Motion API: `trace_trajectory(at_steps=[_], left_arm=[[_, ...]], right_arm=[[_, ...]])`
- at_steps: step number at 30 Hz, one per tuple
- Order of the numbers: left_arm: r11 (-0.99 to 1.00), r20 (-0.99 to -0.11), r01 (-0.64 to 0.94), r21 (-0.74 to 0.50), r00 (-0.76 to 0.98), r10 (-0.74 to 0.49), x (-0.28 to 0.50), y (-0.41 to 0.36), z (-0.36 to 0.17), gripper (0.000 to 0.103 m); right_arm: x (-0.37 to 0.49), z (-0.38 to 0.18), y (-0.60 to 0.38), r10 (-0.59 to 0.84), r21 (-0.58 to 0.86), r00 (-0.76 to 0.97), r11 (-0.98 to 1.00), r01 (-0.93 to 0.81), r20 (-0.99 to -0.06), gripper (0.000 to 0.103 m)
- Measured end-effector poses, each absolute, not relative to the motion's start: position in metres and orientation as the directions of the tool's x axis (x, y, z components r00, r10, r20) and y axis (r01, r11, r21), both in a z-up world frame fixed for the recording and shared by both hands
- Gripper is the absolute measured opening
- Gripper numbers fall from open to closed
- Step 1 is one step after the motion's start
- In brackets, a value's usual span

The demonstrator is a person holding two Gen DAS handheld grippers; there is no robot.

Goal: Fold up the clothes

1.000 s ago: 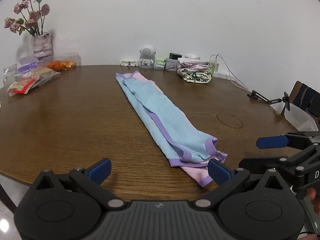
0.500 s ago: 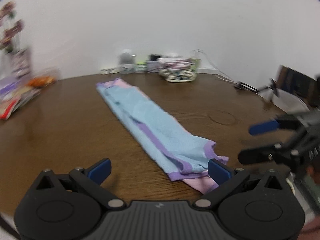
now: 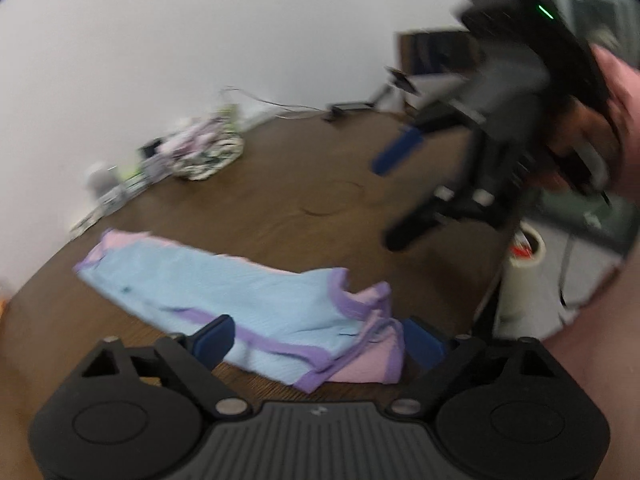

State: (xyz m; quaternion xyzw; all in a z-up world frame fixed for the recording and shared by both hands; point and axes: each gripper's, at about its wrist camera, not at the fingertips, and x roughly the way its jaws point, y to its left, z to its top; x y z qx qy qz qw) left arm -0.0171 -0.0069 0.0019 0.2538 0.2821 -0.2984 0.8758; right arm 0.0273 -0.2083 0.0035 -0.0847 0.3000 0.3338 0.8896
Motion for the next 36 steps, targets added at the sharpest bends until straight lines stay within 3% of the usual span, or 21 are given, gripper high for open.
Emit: trace_trajectory(at_steps=[8,11,14,16,18,27,36], left_arm=[[0.623,-0.717,0.743,0.245,0.572,-0.400,0.004,-0.018,-0.015,0.079],[0.621,-0.732,0.755,0.210,0.542,-0.412,0.014,-0.016,-0.020,0.069],[0.647,-0.733,0.746,0.159,0.528,-0.429,0.024,-0.007,-0.020,0.046],[0.660,-0.728,0.734,0.163,0.540,-0.422,0.029,-0.002,-0.020,0.021],[0.676,-0.727,0.726,0.129,0.533,-0.433,0.035,0.005,-0.018,0.013],[0.662,-0.720,0.735,-0.145,0.381,-0.581,0.074,0.040,-0.002,0.010],[0.641,-0.694,0.725,-0.253,0.326,-0.642,0.092,0.065,0.006,0.010]], right_arm=[[0.038,0.004,-0.208,0.554,0.056,0.592,0.756,-0.652,-0.586,0.103],[0.038,0.002,-0.207,0.554,0.048,0.585,0.749,-0.661,-0.592,0.103],[0.036,0.001,-0.207,0.555,0.030,0.579,0.737,-0.676,-0.597,0.103],[0.034,0.001,-0.208,0.558,0.012,0.573,0.722,-0.691,-0.600,0.102],[0.031,0.000,-0.207,0.567,-0.017,0.562,0.695,-0.719,-0.602,0.102],[0.027,-0.008,-0.170,0.596,-0.283,0.488,0.407,-0.868,-0.638,0.099],[0.064,-0.017,-0.127,0.628,-0.284,0.345,0.200,-0.938,-0.698,0.081]])
